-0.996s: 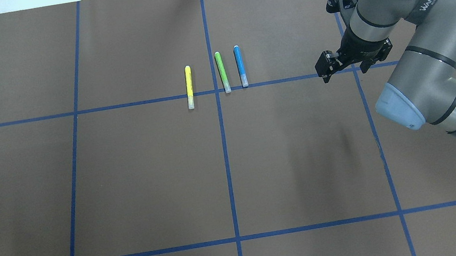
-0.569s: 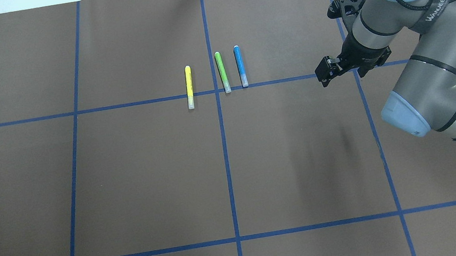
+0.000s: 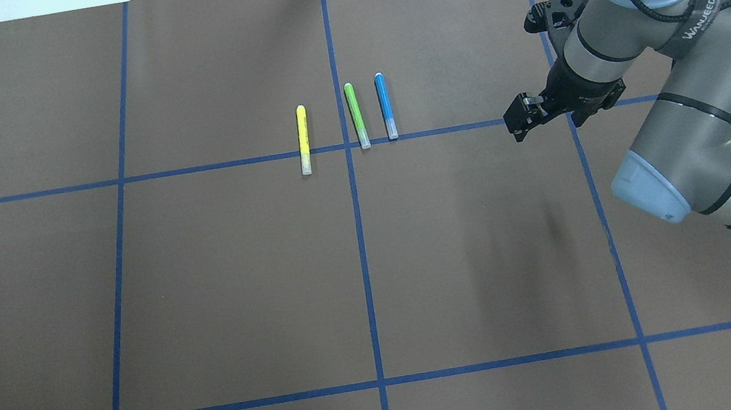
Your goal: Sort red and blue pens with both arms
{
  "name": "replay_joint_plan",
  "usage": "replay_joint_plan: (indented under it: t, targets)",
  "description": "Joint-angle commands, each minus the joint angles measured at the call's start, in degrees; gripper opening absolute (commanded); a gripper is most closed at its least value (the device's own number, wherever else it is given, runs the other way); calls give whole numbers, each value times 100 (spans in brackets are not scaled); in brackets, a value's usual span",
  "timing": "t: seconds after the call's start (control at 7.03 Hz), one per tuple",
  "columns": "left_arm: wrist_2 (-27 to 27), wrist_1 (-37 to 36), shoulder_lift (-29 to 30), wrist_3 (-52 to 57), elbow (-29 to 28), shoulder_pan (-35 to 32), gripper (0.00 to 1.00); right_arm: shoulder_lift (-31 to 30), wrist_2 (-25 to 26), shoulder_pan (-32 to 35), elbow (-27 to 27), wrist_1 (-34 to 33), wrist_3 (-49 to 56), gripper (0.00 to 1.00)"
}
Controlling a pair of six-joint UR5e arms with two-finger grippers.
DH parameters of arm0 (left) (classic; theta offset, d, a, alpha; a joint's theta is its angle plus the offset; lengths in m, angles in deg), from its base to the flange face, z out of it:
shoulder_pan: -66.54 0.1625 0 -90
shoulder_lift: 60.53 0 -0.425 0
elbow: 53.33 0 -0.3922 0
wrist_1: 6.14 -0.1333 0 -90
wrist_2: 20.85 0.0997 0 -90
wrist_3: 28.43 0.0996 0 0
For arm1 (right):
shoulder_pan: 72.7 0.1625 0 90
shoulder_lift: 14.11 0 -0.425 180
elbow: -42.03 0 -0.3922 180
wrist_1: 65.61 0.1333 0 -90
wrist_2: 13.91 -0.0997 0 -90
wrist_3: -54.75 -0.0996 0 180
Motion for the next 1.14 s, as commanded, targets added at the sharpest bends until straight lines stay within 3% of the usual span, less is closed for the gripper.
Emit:
replay_joint_plan:
  t: [0.0,0.57,0.71,0.85,1.0]
  targets:
    - [-25,7,0,0,-3,-2,0,7,0,-3,13,1,-1,100]
    - [-25,16,35,-8,-56,-2,7,7,0,-3,-5,1,-10,100]
    - [-16,7,36,-8,-65,-2,24,7,0,-3,4,1,-10,100]
    - [-16,-1,70,0,-73,-2,99,-2,0,6,4,1,-10,100]
    - [-16,-1,97,9,-73,-2,100,-2,9,-3,-5,1,-10,100]
